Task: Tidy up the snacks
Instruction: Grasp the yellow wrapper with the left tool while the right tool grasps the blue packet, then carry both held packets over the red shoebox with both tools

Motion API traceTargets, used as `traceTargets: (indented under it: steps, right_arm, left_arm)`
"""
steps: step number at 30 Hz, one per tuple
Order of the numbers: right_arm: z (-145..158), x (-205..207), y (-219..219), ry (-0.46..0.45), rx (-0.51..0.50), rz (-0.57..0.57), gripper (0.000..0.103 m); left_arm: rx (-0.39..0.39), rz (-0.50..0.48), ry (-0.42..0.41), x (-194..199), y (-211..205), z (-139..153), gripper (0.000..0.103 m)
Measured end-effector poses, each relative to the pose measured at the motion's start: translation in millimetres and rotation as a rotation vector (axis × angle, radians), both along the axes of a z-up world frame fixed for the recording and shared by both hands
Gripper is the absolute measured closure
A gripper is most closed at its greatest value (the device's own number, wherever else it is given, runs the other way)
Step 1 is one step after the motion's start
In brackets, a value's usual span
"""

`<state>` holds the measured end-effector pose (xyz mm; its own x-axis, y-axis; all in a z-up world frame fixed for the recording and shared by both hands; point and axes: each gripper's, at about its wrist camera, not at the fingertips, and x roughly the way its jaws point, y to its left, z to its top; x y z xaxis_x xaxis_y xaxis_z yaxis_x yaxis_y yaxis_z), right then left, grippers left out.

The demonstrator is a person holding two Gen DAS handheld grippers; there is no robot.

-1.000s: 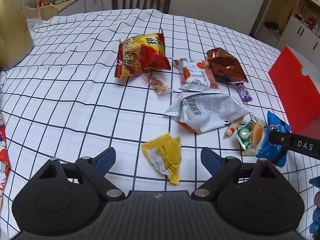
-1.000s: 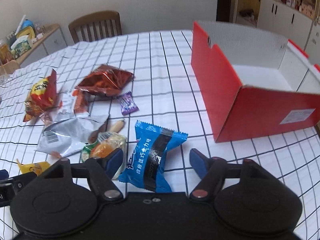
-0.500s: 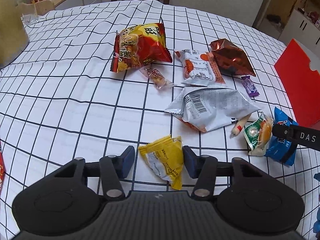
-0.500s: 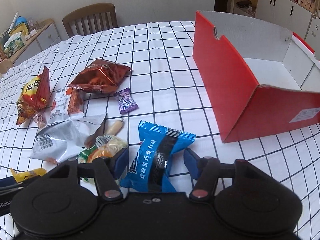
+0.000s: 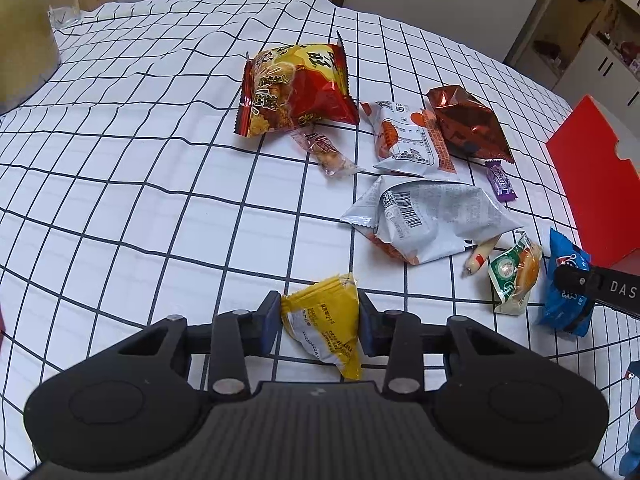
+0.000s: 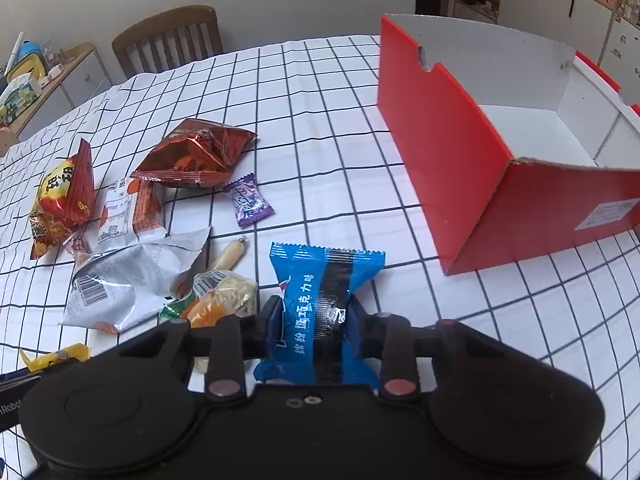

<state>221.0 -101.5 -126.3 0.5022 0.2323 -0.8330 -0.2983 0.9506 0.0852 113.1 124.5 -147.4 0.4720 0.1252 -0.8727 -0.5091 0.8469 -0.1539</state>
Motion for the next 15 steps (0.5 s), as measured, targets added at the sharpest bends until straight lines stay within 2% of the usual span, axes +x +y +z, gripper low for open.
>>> traceTargets:
  steps: [4,15]
  right_arm:
    - [6,-9,-5,-0.020,-0.003,-0.006,0.074]
    - [33,-48,-32,-0.036,0.012,-0.033,0.074]
  left_arm:
    - [-0.033,-0.001,-0.005,-8,2,2,0.066]
    - [-0.032,-0.092,-0.038,-31,-14,28,0.067]
